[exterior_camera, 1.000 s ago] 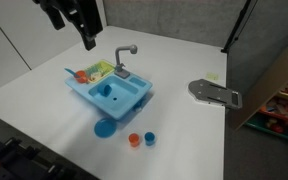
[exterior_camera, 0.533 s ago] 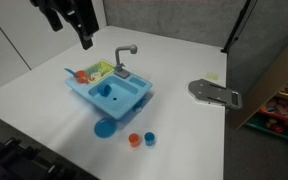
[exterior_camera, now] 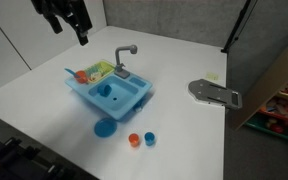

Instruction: Remove the cup from the sink and put it on the table

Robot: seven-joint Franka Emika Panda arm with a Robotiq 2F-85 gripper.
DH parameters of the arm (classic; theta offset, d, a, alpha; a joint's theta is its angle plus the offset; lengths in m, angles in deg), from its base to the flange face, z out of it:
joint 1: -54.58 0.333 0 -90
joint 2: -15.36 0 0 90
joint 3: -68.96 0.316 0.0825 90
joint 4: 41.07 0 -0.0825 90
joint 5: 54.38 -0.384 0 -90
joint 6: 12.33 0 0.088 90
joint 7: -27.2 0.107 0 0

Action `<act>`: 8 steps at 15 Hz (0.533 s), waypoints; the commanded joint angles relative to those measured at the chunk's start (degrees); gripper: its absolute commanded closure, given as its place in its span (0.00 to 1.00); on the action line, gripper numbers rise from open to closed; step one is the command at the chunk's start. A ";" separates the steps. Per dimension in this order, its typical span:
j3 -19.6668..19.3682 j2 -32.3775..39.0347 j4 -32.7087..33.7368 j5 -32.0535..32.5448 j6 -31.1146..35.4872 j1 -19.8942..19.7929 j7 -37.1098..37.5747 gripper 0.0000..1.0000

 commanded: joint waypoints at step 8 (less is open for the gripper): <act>6.18 14.24 3.60 0.92 14.59 2.67 3.46 0.00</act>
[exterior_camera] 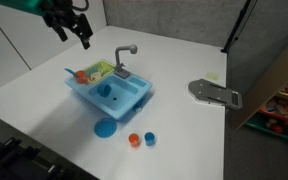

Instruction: Remove the cup from the sink and put it on the table

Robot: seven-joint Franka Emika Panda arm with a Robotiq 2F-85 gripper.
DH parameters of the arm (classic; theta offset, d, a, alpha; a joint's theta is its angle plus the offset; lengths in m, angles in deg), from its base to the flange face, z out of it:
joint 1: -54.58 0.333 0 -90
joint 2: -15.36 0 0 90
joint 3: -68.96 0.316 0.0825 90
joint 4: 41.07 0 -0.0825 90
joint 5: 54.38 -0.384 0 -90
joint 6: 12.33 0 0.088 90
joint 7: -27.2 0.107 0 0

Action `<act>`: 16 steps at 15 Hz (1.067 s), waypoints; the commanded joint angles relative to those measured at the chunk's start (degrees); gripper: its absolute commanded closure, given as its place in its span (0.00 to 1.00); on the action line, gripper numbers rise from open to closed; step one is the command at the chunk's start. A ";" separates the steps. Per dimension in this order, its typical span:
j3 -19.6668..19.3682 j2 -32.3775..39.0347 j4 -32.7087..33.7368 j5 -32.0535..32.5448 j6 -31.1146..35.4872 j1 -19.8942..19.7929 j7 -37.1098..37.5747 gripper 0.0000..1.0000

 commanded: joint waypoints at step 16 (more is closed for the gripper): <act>0.38 9.58 2.04 0.17 8.82 -0.35 0.34 0.00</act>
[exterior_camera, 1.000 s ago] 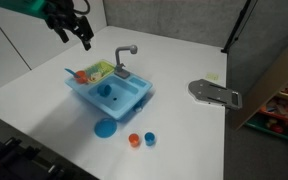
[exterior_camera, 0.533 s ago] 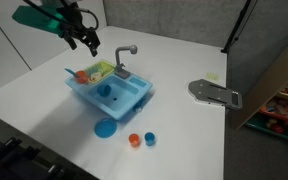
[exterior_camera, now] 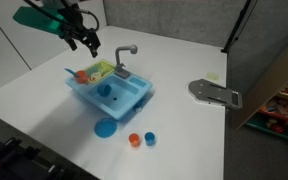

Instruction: Remove the cup from the sink and put it on the table

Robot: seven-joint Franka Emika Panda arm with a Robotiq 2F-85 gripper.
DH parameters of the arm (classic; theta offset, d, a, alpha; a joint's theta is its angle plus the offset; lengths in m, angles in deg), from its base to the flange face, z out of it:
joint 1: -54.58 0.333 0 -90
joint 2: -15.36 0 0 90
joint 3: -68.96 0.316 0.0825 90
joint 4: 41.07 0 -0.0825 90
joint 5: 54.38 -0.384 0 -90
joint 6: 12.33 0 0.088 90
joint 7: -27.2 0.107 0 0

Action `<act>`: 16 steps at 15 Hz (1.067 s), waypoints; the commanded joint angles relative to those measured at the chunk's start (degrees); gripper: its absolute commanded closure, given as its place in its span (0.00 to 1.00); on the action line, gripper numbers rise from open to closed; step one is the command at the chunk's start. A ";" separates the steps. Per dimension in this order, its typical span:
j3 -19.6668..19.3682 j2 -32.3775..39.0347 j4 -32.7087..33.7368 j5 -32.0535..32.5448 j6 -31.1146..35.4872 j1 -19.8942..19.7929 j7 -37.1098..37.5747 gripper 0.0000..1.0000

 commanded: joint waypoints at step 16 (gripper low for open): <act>6.30 8.46 -1.57 -1.67 10.99 -0.40 -11.14 0.00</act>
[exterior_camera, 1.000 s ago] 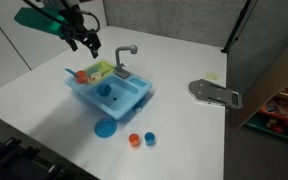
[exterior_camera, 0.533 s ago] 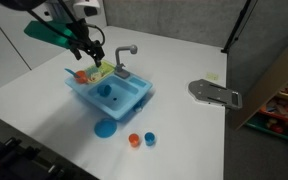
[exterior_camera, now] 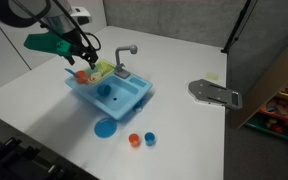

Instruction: Remove the cup from the sink and put it on the table

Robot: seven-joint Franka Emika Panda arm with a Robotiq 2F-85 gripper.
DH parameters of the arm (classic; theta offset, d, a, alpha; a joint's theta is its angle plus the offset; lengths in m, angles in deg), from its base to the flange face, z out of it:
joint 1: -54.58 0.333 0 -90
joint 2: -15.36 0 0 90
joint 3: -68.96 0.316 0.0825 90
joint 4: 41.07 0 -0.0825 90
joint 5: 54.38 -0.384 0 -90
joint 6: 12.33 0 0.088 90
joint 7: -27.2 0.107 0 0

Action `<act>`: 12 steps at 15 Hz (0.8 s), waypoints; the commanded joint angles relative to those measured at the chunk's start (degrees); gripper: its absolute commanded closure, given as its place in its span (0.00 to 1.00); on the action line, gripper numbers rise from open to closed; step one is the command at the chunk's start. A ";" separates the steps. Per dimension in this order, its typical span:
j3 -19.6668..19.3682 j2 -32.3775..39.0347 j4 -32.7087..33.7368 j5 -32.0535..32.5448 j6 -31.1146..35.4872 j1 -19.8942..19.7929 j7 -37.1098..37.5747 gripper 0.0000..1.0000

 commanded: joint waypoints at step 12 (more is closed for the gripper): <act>2.18 3.75 -0.27 -0.31 6.85 -2.45 -7.03 0.00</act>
